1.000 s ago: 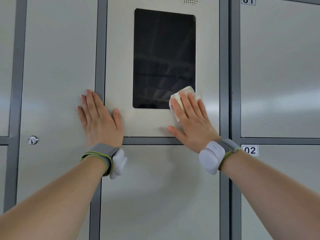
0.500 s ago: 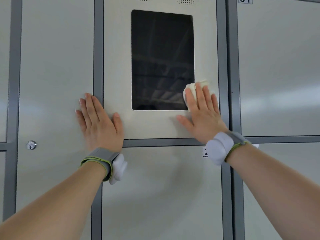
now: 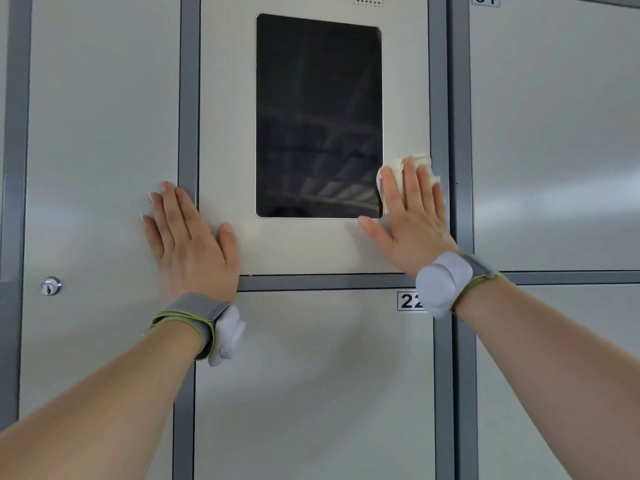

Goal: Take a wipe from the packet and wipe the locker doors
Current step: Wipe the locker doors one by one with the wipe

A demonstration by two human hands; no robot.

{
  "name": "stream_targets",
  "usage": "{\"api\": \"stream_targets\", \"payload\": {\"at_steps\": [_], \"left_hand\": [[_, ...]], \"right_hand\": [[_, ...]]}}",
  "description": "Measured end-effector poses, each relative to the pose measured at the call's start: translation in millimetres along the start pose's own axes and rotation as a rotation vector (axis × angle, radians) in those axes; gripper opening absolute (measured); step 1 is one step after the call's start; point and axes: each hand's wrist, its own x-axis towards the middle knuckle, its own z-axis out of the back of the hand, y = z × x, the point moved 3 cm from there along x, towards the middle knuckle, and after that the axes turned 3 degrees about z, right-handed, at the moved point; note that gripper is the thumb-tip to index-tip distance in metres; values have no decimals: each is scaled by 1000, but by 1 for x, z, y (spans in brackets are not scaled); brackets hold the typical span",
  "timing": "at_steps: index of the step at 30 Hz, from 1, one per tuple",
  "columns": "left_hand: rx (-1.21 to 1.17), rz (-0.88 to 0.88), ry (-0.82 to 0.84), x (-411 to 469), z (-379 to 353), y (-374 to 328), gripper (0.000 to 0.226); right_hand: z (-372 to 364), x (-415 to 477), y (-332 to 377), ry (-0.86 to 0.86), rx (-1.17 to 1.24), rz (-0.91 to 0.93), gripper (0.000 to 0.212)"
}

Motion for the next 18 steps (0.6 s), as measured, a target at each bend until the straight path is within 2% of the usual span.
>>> {"api": "stream_targets", "payload": {"at_steps": [3,12,18], "left_hand": [[-1,-8,6,0,0,1,74],[19,-9,-3,0,0,1,74],[15,-12,-10,0,0,0,74]], "right_hand": [[0,-3,2,3,30,-18,91],[-19,-45,0,72,14,102,85],[0,-14,-10,60,77,-15,87]]}}
